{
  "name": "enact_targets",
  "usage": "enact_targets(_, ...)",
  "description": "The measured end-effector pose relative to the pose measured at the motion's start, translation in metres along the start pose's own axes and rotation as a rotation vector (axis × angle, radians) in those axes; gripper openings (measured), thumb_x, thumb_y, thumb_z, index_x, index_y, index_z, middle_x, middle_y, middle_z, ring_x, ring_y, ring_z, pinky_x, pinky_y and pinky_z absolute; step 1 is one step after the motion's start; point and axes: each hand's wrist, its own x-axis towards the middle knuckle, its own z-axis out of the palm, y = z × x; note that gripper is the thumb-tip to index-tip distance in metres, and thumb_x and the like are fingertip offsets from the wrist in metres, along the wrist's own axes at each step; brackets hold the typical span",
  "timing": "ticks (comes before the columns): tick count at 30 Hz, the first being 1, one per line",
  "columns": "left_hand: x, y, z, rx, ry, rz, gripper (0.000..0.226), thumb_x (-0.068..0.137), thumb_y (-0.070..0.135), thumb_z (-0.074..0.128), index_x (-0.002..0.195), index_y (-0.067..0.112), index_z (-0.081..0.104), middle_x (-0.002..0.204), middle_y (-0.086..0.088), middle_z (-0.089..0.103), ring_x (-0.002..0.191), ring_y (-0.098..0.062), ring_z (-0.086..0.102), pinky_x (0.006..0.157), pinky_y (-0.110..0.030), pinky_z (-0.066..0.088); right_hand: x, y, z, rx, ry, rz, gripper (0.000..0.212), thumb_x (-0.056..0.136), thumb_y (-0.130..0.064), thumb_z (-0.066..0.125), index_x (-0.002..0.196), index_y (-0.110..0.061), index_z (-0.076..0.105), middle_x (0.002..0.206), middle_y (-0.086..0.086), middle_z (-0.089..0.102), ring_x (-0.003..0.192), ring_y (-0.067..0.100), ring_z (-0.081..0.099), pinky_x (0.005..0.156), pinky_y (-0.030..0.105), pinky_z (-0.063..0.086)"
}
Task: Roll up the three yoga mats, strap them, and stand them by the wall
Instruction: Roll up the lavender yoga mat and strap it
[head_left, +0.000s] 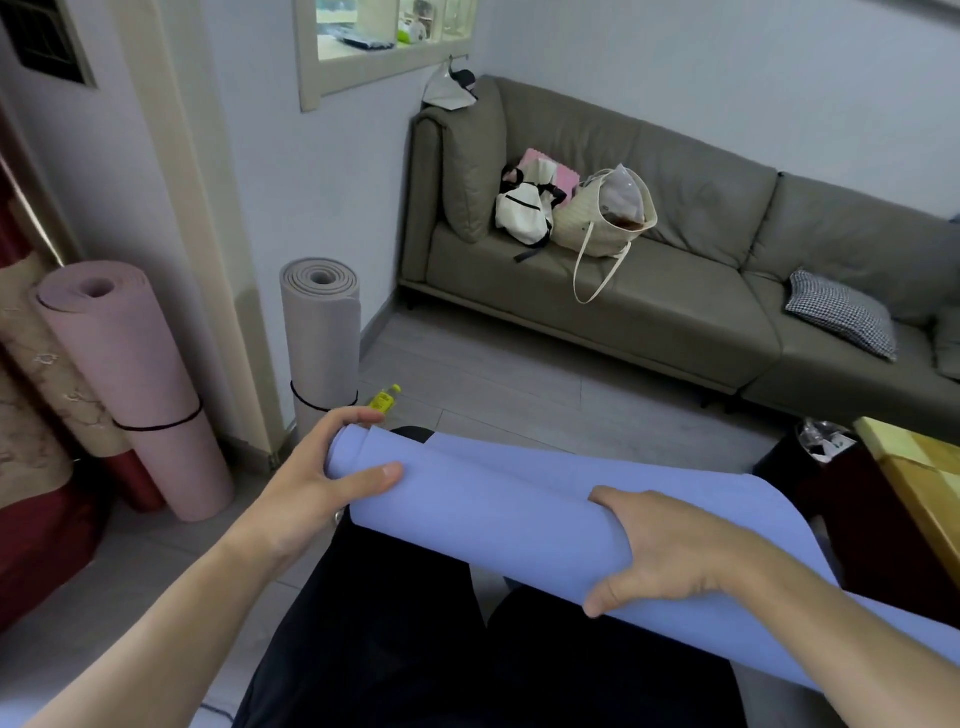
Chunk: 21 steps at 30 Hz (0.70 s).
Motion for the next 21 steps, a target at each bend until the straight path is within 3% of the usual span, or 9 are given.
enact_targets(5, 0.004, 0.004, 0.004, -0.037, -0.057, -0.011, 0.072, 0.069, 0.041, 0.089, 0.134, 0.039, 0.059, 0.139, 0.015, 0.06, 0.125, -0.012, 0.063, 0.109, -0.041, 0.05, -0.011, -0.001, 0.006, -0.106, 0.144, 0.009, 0.086, 0.052, -0.098, 0.068, 0.112, -0.043, 0.042, 0.1, -0.021, 0.059, 0.095, 0.008, 0.058, 0.081, 0.031, 0.049)
enact_targets(11, 0.0, -0.001, 0.019, -0.018, -0.083, -0.038, 0.076, 0.072, 0.043, 0.087, 0.139, 0.044, 0.051, 0.128, 0.025, 0.061, 0.121, -0.003, 0.063, 0.11, -0.037, 0.048, -0.017, 0.001, 0.005, -0.258, 0.218, 0.061, 0.095, 0.058, -0.101, 0.057, 0.125, -0.037, 0.036, 0.109, -0.019, 0.058, 0.102, 0.014, 0.06, 0.085, 0.035, 0.051)
enact_targets(15, -0.001, 0.003, 0.019, 0.045, -0.138, -0.065, 0.072, 0.077, 0.048, 0.087, 0.138, 0.048, 0.05, 0.131, 0.028, 0.06, 0.119, 0.004, 0.062, 0.104, -0.031, 0.05, -0.023, -0.001, 0.011, -0.269, 0.237, 0.072, 0.087, 0.062, -0.099, 0.055, 0.118, -0.035, 0.036, 0.1, -0.02, 0.054, 0.089, 0.013, 0.054, 0.077, 0.034, 0.046)
enact_targets(18, 0.003, 0.009, 0.013, -0.007, -0.113, -0.129, 0.057, 0.078, 0.036, 0.091, 0.128, 0.034, 0.063, 0.121, 0.011, 0.071, 0.111, -0.014, 0.072, 0.091, -0.042, 0.062, -0.024, -0.005, 0.013, -0.272, 0.267, 0.083, 0.083, 0.063, -0.097, 0.057, 0.115, -0.036, 0.035, 0.1, -0.02, 0.052, 0.091, 0.013, 0.055, 0.075, 0.033, 0.042)
enact_targets(21, 0.013, 0.021, 0.013, -0.014, -0.055, -0.189, 0.047, 0.073, 0.036, 0.092, 0.114, 0.023, 0.073, 0.11, 0.003, 0.077, 0.098, -0.02, 0.076, 0.074, -0.042, 0.065, -0.018, -0.007, 0.013, -0.356, 0.388, 0.056, 0.078, 0.066, -0.095, 0.056, 0.11, -0.033, 0.035, 0.104, -0.016, 0.055, 0.093, 0.016, 0.056, 0.074, 0.033, 0.037)
